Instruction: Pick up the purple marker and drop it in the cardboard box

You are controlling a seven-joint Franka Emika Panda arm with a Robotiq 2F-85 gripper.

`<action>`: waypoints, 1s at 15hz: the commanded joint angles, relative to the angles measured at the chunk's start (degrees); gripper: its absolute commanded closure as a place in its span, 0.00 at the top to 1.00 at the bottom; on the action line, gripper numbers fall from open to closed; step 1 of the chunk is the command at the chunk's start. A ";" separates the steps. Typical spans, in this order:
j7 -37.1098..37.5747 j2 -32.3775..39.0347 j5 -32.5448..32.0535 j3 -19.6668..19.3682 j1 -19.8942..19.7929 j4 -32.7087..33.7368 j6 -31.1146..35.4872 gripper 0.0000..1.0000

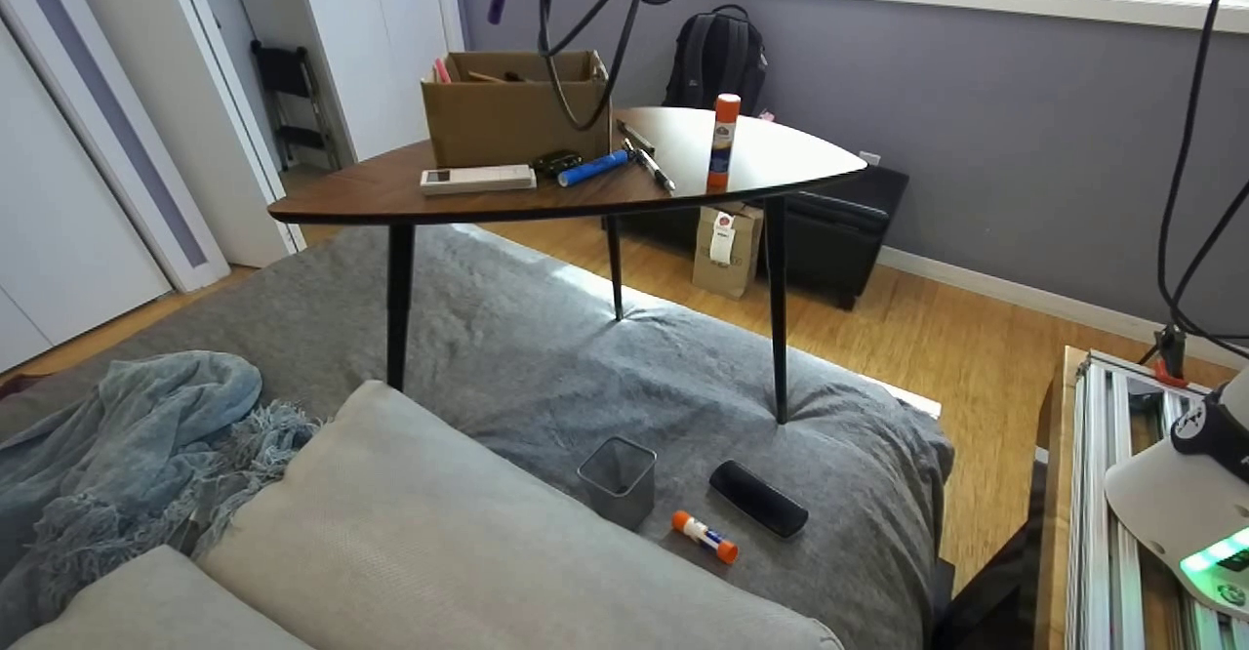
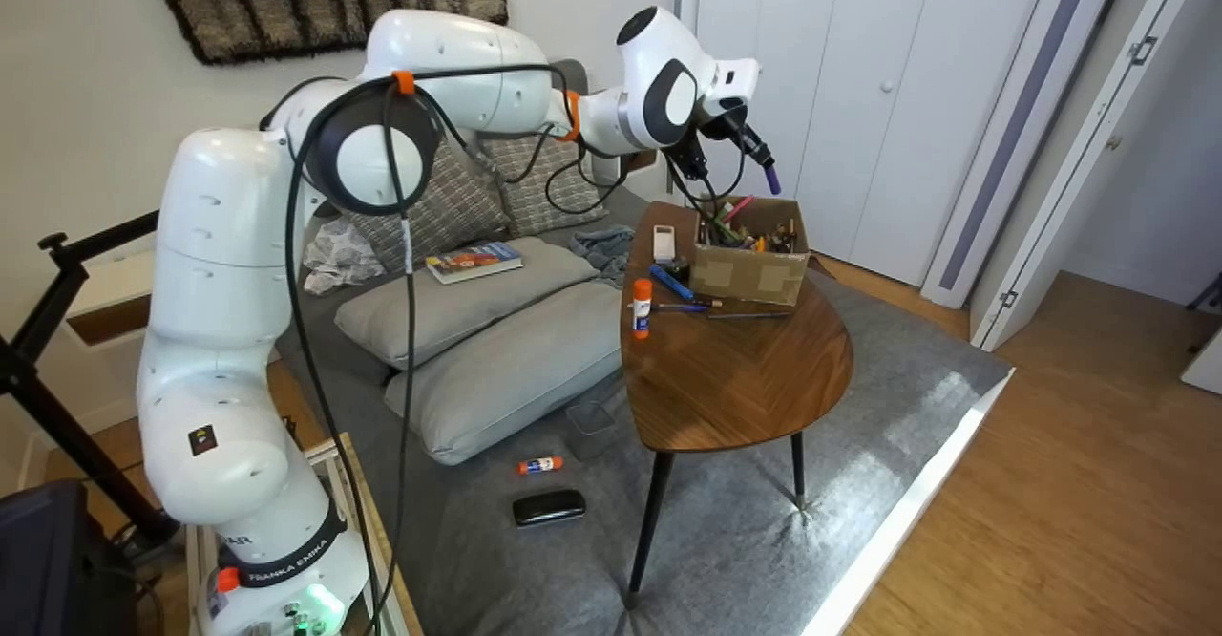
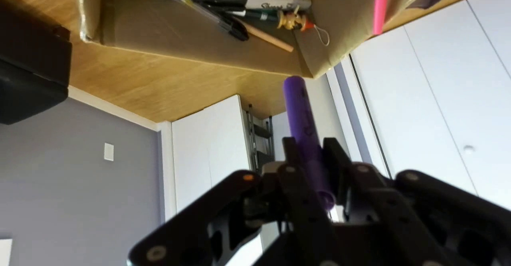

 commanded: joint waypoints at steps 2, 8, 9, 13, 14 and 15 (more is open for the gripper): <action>4.50 6.98 2.34 0.59 -0.53 5.38 5.10 0.05; 1.15 9.15 10.96 -0.37 1.44 5.81 4.89 0.45; 0.66 8.98 12.01 -0.57 1.67 5.79 4.63 0.46; -2.31 5.17 14.63 -0.37 2.15 3.85 -2.53 0.73; -2.87 3.74 14.67 -0.36 2.35 3.20 -6.06 0.80; -3.64 2.46 14.83 0.10 2.23 2.86 -9.52 0.86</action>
